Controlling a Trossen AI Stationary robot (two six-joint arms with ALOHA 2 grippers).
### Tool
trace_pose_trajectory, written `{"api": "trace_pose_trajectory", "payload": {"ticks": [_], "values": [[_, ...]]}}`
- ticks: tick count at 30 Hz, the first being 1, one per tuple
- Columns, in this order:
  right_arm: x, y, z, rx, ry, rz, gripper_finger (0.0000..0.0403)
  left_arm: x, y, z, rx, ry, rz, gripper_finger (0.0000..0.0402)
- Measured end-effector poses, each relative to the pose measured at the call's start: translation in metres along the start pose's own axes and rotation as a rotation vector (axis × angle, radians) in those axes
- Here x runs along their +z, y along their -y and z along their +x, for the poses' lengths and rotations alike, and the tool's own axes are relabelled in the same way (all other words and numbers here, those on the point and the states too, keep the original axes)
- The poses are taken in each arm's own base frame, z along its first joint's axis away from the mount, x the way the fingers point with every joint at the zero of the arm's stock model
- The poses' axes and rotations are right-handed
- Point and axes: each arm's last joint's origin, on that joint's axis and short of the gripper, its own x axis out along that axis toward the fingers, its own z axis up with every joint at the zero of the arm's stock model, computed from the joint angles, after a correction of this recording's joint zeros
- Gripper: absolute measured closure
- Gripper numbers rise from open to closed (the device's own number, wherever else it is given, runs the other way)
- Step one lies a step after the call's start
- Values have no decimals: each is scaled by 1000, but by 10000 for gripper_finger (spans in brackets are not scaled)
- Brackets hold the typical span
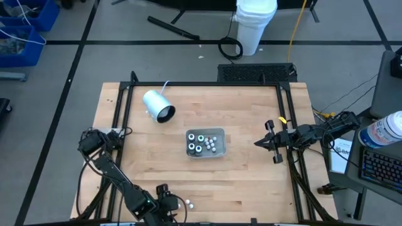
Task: Pick & Place food coloring
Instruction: Put the small blue food coloring bottle into the gray bin
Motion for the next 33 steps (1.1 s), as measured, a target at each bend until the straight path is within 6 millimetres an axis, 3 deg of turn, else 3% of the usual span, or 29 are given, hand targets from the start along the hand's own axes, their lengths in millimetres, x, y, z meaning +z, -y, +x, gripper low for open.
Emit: {"api": "trace_pose_trajectory", "payload": {"ticks": [5,24,33], "values": [[1,0,0,-1,6,1,403,-6,-1,12,12,-45,49,133],[1,0,0,-4,6,-4,403,-1,-6,14,46,-31,44,134],[1,0,0,-4,6,-4,403,-3,-6,13,31,-62,43,189]]}}
